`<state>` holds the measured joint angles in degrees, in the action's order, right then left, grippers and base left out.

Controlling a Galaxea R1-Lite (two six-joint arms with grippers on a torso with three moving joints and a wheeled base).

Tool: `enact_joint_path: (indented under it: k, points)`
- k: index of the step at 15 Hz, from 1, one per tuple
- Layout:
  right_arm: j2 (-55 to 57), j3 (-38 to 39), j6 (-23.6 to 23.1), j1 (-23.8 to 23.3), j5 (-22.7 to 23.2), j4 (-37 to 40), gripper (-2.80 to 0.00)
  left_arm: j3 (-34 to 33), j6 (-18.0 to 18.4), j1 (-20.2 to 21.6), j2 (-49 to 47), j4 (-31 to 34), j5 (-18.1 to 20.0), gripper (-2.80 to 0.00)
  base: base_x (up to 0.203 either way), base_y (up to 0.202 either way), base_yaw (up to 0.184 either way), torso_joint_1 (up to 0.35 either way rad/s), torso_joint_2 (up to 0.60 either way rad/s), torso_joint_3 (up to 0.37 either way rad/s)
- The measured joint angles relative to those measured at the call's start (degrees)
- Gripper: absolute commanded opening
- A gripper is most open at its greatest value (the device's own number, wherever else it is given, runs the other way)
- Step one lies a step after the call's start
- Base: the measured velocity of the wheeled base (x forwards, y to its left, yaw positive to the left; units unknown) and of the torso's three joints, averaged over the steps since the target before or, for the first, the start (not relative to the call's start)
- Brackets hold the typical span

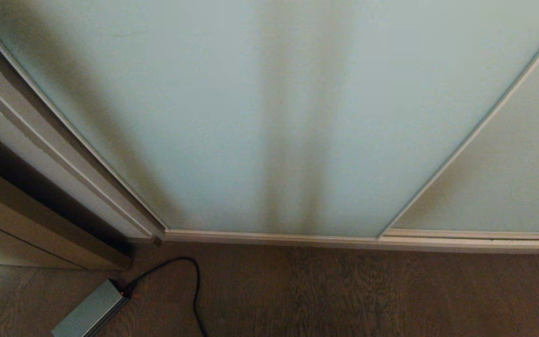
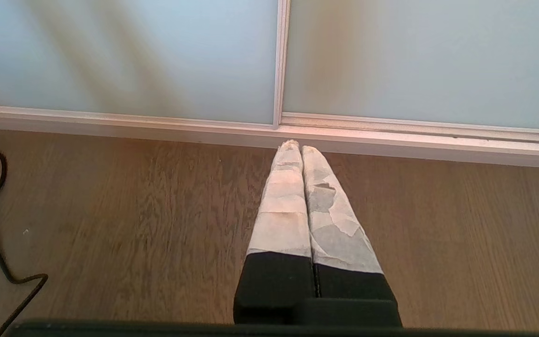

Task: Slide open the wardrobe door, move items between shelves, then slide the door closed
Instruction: Open the door

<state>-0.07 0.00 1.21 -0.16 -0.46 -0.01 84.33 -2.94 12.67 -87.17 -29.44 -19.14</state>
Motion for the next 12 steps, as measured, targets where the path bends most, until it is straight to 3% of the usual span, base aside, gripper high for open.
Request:
enact_joint_path:
  k: [4,8,12]
  points:
    - [0.0,0.0,0.0,0.0,0.0,0.0,-2.80,3.0,0.0,0.1,-1.0,0.6,2.9,-2.80,0.000,0.000,0.000,0.000,0.00,0.000]
    - [0.0,0.0,0.0,0.0,0.0,0.0,-2.80,7.8,0.0,2.0,-2.9,2.7,3.2,-2.80,0.000,0.000,0.000,0.000,0.00,0.000]
    - [0.0,0.0,0.0,0.0,0.0,0.0,-2.80,8.5,-0.1,2.7,-4.1,2.6,5.8,-2.80,0.000,0.000,0.000,0.000,0.00,0.000]
